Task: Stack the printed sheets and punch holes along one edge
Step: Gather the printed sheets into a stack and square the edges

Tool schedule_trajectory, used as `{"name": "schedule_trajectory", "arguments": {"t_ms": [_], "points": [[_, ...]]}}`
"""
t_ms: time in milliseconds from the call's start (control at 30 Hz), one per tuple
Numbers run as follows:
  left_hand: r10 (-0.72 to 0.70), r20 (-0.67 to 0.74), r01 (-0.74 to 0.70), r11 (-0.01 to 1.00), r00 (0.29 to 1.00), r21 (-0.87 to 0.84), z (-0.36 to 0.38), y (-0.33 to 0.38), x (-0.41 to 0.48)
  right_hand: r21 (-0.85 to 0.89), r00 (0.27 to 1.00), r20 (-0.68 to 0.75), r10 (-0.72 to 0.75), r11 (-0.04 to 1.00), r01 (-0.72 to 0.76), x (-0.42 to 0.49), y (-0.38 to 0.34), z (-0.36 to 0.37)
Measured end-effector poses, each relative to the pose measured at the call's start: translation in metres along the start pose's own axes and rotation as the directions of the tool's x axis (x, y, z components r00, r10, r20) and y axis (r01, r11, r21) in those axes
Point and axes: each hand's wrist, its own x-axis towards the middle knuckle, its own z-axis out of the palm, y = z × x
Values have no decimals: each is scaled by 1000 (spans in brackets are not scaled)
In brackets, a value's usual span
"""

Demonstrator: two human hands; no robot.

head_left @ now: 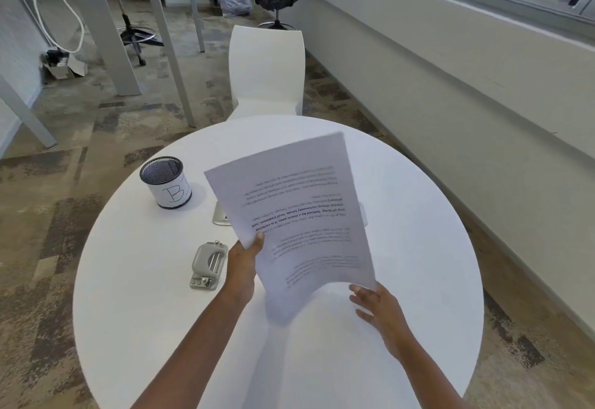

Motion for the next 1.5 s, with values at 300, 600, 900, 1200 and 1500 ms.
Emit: {"name": "schedule_trajectory", "arguments": {"t_ms": [300, 600, 900, 1200, 1500], "points": [[-359, -222, 323, 928, 906, -185, 8, -52, -12, 328, 983, 80, 164, 927, -182, -6, 21, 19], [-418, -273, 378, 906, 866, -190, -12, -60, -15, 133, 965, -149, 216, 971, -197, -1, 30, -9], [-319, -203, 355, 919, 926, 172, -51, -21, 15, -71, 991, -106, 80, 994, -87, 1, 15, -47], [100, 18, -94, 834, 995, 544, -22, 3, 28, -176, 926, -206, -315, 943, 282, 5, -26, -28], [239, 103, -259, 838, 966, 480, -22, 9, 29, -211, 855, -256, -451, 889, 405, 6, -38, -23]]}}
